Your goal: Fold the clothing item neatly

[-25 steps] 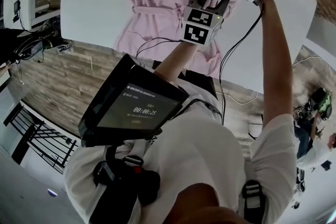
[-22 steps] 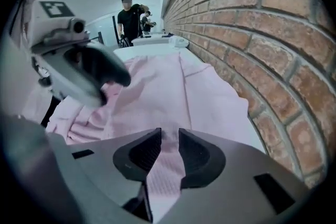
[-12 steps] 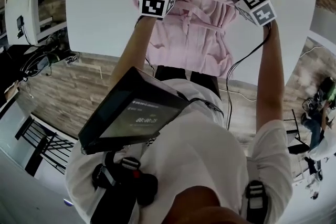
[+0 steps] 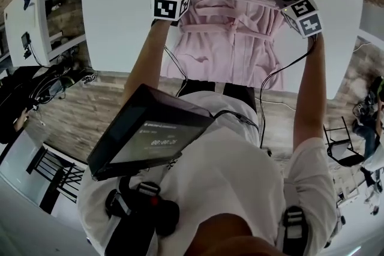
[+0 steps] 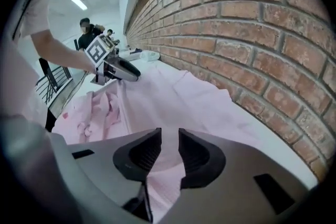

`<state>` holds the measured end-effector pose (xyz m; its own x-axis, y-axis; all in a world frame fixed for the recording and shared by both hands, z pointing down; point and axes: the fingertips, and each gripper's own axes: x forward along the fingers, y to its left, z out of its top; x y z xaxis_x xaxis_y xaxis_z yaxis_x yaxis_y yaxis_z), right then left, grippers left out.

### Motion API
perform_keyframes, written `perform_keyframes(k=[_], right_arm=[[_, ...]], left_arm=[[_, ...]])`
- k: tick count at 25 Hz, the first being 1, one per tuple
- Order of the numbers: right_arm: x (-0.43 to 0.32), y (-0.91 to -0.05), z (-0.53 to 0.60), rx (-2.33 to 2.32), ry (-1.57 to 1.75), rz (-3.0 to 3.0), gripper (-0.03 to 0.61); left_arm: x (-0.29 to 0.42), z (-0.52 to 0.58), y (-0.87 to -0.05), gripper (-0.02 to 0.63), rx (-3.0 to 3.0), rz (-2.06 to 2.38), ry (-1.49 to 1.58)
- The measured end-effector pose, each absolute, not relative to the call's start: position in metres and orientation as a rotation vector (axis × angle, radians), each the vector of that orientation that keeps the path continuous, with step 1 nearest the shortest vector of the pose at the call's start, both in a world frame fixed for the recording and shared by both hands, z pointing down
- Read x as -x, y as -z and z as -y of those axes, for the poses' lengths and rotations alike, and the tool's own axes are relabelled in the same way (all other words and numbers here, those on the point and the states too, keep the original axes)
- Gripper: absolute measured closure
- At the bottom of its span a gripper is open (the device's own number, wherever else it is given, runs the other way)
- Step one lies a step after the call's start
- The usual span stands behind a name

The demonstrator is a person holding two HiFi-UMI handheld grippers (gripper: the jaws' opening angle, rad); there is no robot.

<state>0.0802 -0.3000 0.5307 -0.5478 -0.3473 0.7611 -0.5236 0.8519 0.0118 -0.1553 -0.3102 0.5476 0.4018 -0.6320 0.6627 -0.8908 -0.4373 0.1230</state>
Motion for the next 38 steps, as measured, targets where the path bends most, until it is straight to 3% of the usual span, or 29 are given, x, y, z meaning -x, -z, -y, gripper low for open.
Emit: perform_keyframes(k=[12,18,27,35,36,37,38], right_arm=[[-0.099,-0.559,0.323,-0.862,-0.354,2.151,0.474],[-0.075,-0.529,0.287,-0.763,-0.300,2.199,0.474],[-0.088,-0.560,0.273,-0.857,-0.386,2.145,0.474],[-0.094,-0.507,0.252,-1.071,-0.366,2.196,0.474],[-0.094,-0.496,0.243,-1.099,-0.361,2.206,0.478],[-0.095,-0.486,0.234,-1.127,-0.357,2.218,0.546],[-0.094,-0.477,0.225,-1.148,-0.358,2.234,0.574]], left_arm=[[0.183,0.343,-0.561,0.436,-2.221,1.302,-0.791],[0.171,0.302,-0.529,0.436,-2.376,1.260,-0.771],[0.173,0.276,-0.565,0.436,-2.311,1.170,-0.834],[0.175,0.253,-0.509,0.436,-2.426,1.211,-0.650],[0.173,0.245,-0.498,0.452,-2.441,1.206,-0.636],[0.171,0.239,-0.490,0.509,-2.453,1.205,-0.622],[0.169,0.233,-0.482,0.551,-2.461,1.206,-0.604]])
